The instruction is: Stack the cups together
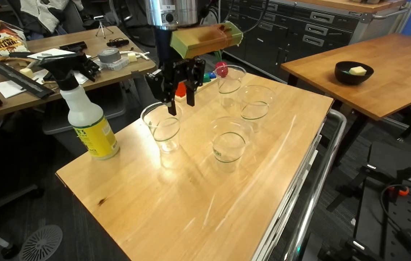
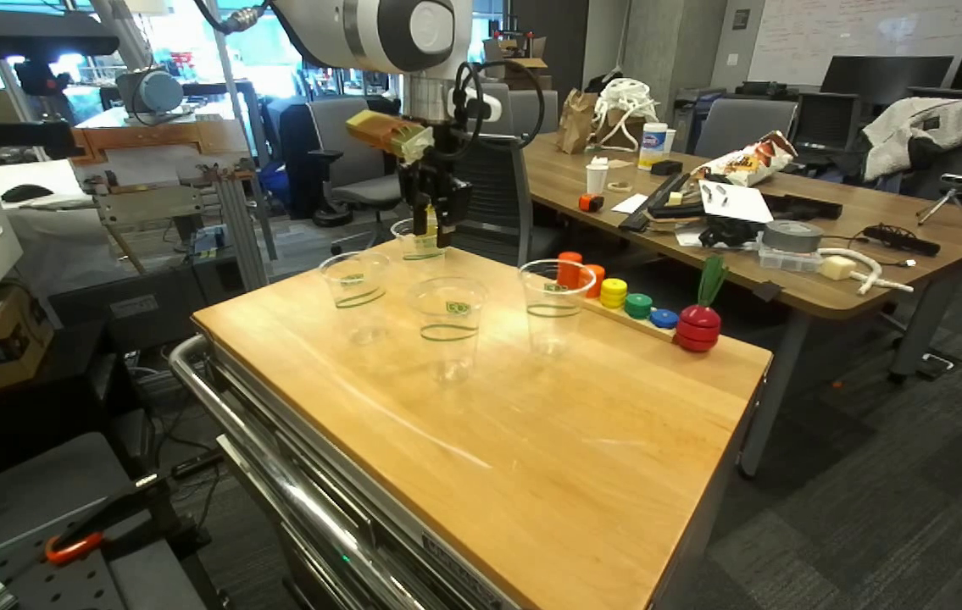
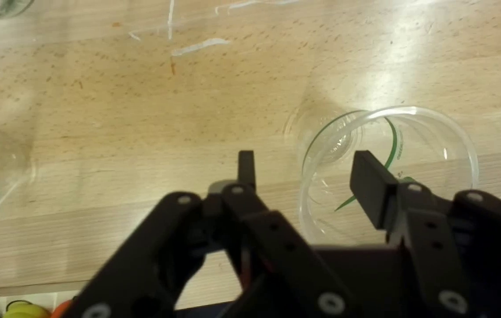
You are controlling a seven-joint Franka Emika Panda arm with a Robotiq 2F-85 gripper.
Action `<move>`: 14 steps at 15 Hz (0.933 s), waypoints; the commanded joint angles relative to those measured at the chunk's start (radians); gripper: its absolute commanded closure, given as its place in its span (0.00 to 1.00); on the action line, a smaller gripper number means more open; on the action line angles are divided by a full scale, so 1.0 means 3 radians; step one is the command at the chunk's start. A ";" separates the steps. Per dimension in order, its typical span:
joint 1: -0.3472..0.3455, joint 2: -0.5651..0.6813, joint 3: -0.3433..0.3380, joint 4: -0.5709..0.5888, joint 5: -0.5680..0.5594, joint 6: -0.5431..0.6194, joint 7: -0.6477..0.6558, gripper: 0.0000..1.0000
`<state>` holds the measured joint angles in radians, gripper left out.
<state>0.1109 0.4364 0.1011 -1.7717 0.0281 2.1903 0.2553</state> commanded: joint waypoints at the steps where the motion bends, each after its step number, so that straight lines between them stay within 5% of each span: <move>1: 0.0005 0.0014 -0.0009 0.0053 0.0170 -0.0005 -0.0081 0.72; 4: 0.0018 0.0001 0.0000 -0.0001 0.0234 0.0064 -0.0074 0.93; 6: 0.0028 0.0001 -0.0001 -0.0035 0.0237 0.0086 -0.0073 0.97; 14: 0.0003 -0.0146 -0.0058 0.0008 0.0252 -0.0161 0.0056 0.95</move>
<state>0.1131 0.4344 0.1011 -1.7745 0.0755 2.1912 0.2602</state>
